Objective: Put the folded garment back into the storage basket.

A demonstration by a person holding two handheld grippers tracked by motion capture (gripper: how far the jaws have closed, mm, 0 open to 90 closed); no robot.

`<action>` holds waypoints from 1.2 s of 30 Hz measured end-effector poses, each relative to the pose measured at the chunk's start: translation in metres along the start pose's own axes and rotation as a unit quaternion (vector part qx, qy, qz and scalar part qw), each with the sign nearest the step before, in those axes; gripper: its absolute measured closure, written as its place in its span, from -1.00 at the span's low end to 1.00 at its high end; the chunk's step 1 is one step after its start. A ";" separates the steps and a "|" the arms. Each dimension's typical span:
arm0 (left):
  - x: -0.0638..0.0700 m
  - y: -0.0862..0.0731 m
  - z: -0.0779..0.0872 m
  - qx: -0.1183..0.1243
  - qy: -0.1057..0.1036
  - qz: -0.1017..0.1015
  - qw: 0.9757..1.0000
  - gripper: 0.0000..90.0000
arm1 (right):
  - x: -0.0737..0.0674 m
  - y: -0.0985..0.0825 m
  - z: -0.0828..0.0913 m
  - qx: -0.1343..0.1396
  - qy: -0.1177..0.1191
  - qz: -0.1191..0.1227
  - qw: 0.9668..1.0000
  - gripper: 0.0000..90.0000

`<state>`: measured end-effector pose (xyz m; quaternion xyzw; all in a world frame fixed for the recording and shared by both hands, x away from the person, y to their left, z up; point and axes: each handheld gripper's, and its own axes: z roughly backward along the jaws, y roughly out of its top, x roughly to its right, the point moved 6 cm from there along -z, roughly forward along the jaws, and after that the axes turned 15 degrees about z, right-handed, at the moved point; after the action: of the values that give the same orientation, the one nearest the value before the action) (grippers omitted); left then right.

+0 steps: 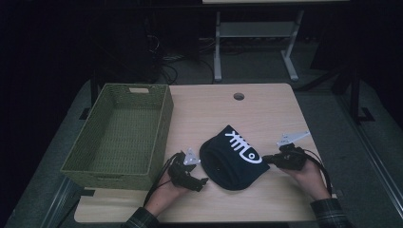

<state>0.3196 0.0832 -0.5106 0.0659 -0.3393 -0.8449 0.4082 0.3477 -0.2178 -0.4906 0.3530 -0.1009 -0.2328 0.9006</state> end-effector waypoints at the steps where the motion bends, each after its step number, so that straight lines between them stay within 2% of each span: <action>1: 0.000 0.000 0.000 0.000 0.000 0.000 1.000 -0.71 | -0.003 0.000 0.000 0.004 0.002 0.002 1.000 1.00; 5: -0.001 0.000 0.000 0.000 -0.001 0.000 1.000 -0.71 | -0.015 -0.001 0.001 0.002 0.008 0.009 1.000 1.00; 6: -0.001 0.000 0.000 -0.001 0.000 -0.001 1.000 -0.71 | -0.024 0.000 0.002 0.012 0.014 0.013 1.000 1.00; 7: -0.001 0.000 0.000 -0.001 0.000 0.000 1.000 -0.71 | -0.028 0.000 0.002 0.011 0.015 0.014 1.000 1.00; 10: -0.001 0.000 0.000 -0.001 -0.001 0.002 1.000 -0.71 | -0.032 0.000 0.004 0.008 -0.001 0.020 1.000 1.00; 12: -0.001 0.000 0.000 -0.001 -0.001 0.002 1.000 -0.71 | -0.028 0.000 0.007 0.021 -0.018 0.008 1.000 1.00; 13: -0.002 0.000 0.001 -0.001 0.000 0.002 1.000 -0.71 | -0.026 -0.002 0.009 0.026 -0.029 0.005 0.999 0.87; 14: -0.002 0.000 0.001 -0.001 0.000 0.002 1.000 -0.71 | -0.026 -0.002 0.009 0.026 -0.029 0.005 0.999 0.87; 15: -0.002 0.002 0.002 -0.002 -0.001 0.001 1.000 -0.71 | -0.019 -0.007 0.012 0.033 -0.060 -0.010 0.998 0.67; 17: -0.001 0.004 0.003 0.004 -0.001 -0.001 1.000 -0.71 | -0.014 -0.014 0.013 0.031 -0.084 -0.026 0.996 0.33; 18: 0.000 0.006 0.005 0.004 -0.001 -0.003 1.000 -0.71 | -0.012 -0.017 0.014 0.030 -0.097 -0.032 0.994 0.26; 19: 0.000 0.006 0.005 0.004 -0.001 -0.003 1.000 -0.71 | -0.012 -0.017 0.014 0.030 -0.097 -0.032 0.994 0.26; 20: 0.001 0.008 0.007 0.005 -0.001 -0.007 1.000 -0.71 | -0.008 -0.023 0.016 0.026 -0.118 -0.041 0.992 -0.01; 23: 0.002 0.014 0.011 0.009 -0.002 -0.012 1.000 -0.71 | -0.003 -0.032 0.016 0.020 -0.141 -0.049 0.989 -0.30; 26: 0.003 0.018 0.014 0.003 -0.007 -0.016 1.000 -0.71 | 0.000 -0.039 0.013 0.008 -0.157 -0.049 0.986 -0.50; 28: 0.003 0.019 0.013 -0.002 -0.009 -0.019 1.000 -0.71 | 0.001 -0.041 0.012 0.004 -0.158 -0.050 0.986 -0.53; 29: 0.004 0.020 0.012 -0.015 -0.014 -0.026 0.999 -0.71 | 0.004 -0.044 0.010 0.000 -0.161 -0.058 0.985 -0.62; 34: 0.007 0.026 0.012 -0.032 -0.023 -0.032 0.999 -0.71 | 0.007 -0.049 0.006 -0.009 -0.166 -0.067 0.984 -0.68; 36: 0.009 0.030 0.012 -0.044 -0.032 -0.043 0.998 -0.71 | 0.008 -0.051 0.004 -0.006 -0.167 -0.074 0.983 -0.71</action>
<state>0.3278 0.0697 -0.4811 0.0355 -0.3114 -0.8774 0.3634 0.3359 -0.2565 -0.5226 0.3102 -0.2219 -0.3547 0.8536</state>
